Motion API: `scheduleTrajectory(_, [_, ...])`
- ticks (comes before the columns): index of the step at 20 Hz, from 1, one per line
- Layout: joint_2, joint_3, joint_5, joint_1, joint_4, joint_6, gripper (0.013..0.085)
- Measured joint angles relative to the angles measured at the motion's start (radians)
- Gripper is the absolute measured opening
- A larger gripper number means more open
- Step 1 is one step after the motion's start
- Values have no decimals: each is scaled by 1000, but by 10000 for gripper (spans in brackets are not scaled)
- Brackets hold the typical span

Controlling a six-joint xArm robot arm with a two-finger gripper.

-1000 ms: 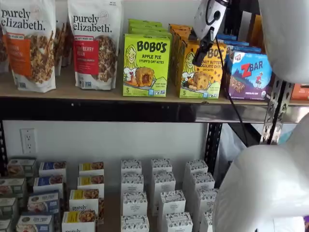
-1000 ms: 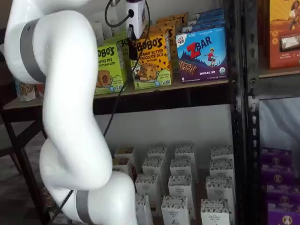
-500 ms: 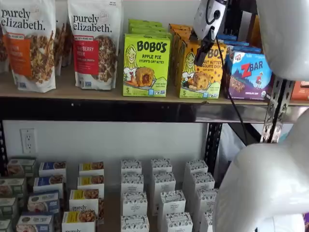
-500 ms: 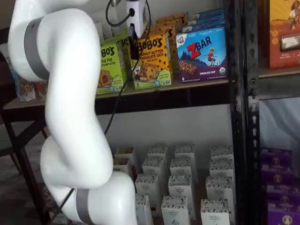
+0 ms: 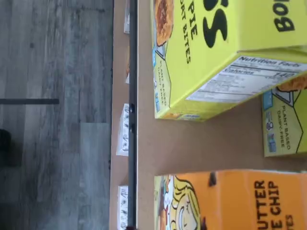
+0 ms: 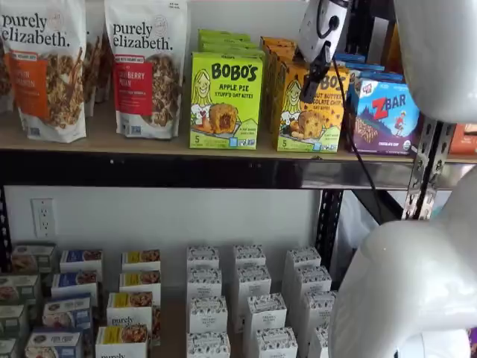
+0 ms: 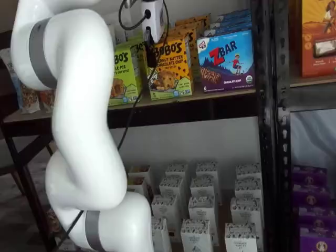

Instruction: Pick up the orange box on the top shelf, the fifth box from the left

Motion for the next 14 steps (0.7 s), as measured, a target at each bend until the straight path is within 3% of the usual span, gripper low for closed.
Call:
scheduleTrajectory(8, [0,2,-7,3,8,3,610])
scheduleTrajectory(14, [0,3,-12,6,0,5,610])
